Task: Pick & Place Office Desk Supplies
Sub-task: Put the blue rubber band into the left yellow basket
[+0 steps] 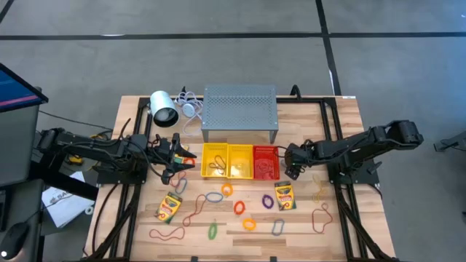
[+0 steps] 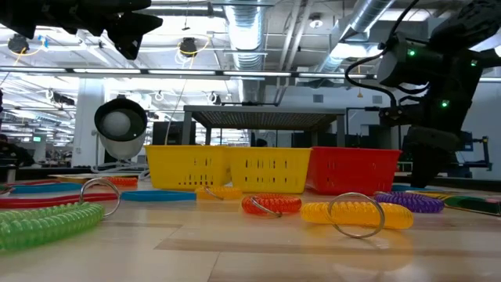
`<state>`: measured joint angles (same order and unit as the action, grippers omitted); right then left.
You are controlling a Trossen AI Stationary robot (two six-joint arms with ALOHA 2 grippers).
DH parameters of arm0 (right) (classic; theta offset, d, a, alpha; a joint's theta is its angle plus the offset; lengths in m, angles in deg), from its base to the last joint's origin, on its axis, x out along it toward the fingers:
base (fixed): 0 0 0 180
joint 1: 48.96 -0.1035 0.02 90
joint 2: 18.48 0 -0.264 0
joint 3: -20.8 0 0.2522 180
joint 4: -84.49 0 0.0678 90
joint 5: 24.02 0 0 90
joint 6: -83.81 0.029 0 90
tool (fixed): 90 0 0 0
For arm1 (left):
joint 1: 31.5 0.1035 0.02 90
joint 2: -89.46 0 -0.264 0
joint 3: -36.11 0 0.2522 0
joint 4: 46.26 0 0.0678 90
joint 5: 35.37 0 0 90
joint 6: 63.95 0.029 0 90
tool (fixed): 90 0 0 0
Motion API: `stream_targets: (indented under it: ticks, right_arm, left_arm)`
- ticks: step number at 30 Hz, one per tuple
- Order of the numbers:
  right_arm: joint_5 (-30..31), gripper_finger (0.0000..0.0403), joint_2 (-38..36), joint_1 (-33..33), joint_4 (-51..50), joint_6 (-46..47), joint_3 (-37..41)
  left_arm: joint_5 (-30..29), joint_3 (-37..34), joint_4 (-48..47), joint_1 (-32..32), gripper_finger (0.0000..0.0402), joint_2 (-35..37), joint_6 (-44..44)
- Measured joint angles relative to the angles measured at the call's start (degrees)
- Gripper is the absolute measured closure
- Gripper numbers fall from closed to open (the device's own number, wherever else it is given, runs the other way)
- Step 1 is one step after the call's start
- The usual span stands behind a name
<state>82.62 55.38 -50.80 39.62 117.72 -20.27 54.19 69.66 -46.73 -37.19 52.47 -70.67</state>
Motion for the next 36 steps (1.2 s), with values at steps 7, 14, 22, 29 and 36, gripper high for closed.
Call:
stream_targets:
  ticks: [7, 14, 22, 29, 36]
  right_arm:
    - [-0.26, 0.0117, -0.02, 0.0, -0.07, 0.18, -0.04]
    - [-1.17, 0.0119, -0.04, 0.04, -0.11, 0.22, -0.07]
    - [-2.46, 0.0185, -0.04, 0.02, 0.34, 0.24, -0.09]
    - [-4.09, 0.0292, -0.03, -0.02, 0.8, 0.2, -0.11]
    - [-3.92, 0.0386, -0.04, -0.07, 0.3, 0.13, -0.13]
  left_arm:
    - [0.0, 0.01, -0.19, 0.0, 0.0239, 0.0, 0.0]
    - [0.0, 0.02, -0.42, 0.0, 0.0239, 0.0, -0.02]
    - [0.0, 0.02, -0.42, 0.0, 0.0239, 0.0, 0.0]
    - [0.02, 0.02, -0.42, 0.0, 0.0239, 0.0, 0.0]
    - [0.02, 0.02, -0.42, 0.0, 0.0239, 0.0, -0.02]
